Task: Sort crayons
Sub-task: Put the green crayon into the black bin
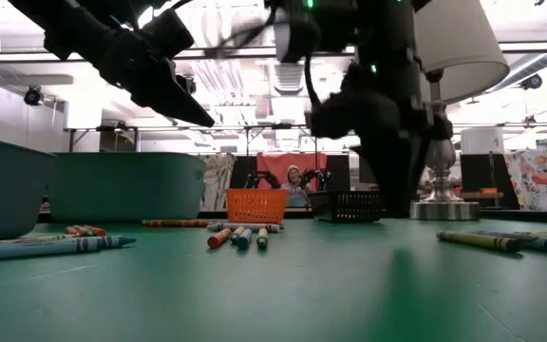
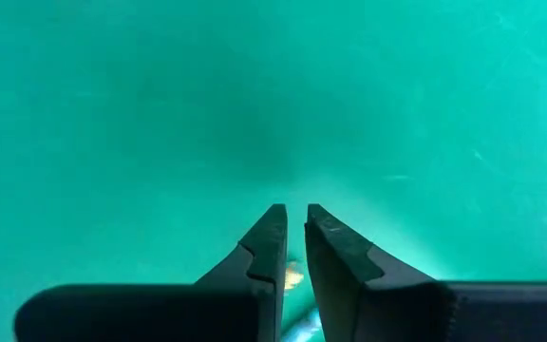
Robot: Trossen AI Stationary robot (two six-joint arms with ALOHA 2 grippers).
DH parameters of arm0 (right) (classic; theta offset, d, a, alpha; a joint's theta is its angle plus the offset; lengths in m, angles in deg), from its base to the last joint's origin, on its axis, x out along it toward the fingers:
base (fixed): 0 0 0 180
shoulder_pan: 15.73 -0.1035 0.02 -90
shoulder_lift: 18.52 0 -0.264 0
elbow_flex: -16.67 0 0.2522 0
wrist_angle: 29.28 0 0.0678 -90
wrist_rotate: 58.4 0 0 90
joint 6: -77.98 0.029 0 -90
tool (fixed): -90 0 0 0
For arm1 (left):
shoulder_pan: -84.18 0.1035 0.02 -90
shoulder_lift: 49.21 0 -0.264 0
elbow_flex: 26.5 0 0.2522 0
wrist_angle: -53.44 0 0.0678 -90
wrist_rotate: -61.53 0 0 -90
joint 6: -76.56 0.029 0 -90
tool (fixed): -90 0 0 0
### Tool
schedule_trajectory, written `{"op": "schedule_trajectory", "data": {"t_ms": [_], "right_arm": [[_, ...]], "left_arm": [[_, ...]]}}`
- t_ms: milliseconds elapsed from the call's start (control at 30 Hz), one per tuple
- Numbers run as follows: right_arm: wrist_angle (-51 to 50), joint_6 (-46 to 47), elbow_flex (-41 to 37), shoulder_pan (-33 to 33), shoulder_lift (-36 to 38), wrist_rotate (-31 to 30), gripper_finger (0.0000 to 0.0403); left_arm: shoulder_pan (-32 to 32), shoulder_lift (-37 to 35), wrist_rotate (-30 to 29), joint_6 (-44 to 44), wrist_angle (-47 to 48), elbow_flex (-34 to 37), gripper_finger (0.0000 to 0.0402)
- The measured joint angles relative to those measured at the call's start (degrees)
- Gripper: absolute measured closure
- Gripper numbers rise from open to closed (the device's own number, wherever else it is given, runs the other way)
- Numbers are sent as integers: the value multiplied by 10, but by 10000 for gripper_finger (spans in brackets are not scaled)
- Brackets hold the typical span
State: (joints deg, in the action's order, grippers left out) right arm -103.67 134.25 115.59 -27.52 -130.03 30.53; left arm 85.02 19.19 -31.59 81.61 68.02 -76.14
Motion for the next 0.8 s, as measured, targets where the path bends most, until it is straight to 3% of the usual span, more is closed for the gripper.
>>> {"op": "schedule_trajectory", "data": {"t_ms": [433, 800], "right_arm": [[-37, 23, 3, -1, 15, 74, 364], [-33, 32, -21, -13, -4, 90, 275]], "left_arm": [[0, 0, 0, 2, -4, 0, 244], [0, 0, 1, 0, -8, 0, 244]]}}
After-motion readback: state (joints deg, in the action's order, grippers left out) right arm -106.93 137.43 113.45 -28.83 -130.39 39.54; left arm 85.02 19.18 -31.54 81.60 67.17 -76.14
